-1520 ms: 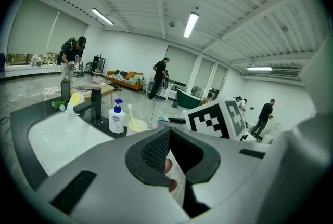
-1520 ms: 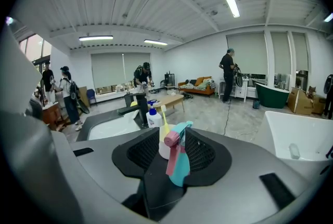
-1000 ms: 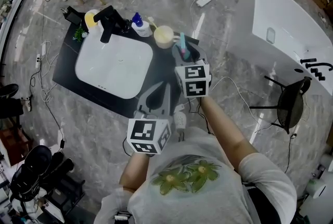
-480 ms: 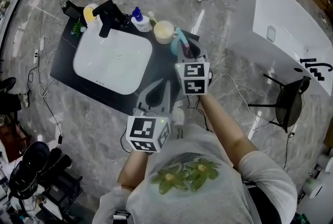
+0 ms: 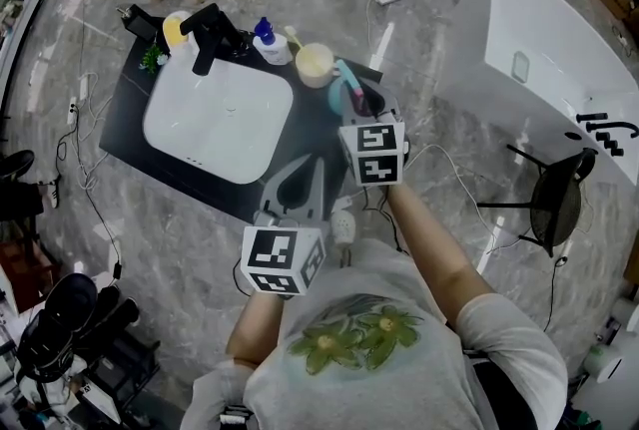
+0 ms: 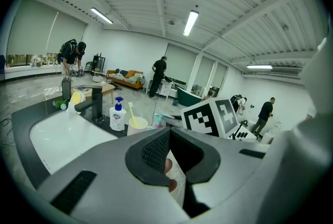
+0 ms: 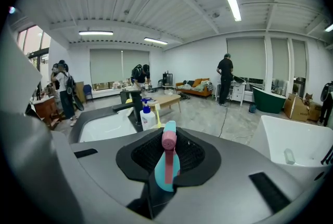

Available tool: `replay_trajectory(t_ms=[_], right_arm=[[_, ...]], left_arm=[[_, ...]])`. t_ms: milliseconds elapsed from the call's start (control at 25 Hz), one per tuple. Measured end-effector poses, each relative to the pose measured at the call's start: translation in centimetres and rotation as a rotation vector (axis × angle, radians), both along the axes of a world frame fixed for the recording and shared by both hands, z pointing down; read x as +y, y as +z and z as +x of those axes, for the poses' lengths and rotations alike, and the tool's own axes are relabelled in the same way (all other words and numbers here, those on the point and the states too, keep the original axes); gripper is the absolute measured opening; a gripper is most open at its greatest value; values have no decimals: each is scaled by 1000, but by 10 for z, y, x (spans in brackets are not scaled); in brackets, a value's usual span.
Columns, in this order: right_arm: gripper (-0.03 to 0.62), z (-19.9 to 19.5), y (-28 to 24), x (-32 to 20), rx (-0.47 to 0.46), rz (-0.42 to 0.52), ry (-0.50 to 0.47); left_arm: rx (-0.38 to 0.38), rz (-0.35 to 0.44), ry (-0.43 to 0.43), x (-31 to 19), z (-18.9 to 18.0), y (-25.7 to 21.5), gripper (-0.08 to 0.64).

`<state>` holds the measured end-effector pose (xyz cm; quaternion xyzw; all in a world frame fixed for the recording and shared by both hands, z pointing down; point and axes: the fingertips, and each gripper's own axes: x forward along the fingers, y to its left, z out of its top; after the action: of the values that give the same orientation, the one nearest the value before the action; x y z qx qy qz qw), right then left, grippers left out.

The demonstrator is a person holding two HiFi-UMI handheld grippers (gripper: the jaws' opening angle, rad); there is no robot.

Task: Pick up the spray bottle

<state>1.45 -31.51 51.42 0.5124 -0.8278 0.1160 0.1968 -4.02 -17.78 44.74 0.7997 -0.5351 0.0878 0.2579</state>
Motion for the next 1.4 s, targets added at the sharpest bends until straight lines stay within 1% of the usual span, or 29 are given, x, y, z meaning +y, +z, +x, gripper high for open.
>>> replay_trajectory(t_ms=[320,640,1200,1400], right_arm=[[72,2,-8,9,-15,3,-32],[72,-1,-28,18,-36,35,-50],[72,3,-62,49,-71,69,-71],[72,5,-78,61,-72,103,-74]], left_arm=[[4,7,-13,7,-1,-1,9],[5,18,-21,13,-6,-6,9],[-2,50,16,27,-3,-25,9],[-1,70,25,33,-2,-35,9]])
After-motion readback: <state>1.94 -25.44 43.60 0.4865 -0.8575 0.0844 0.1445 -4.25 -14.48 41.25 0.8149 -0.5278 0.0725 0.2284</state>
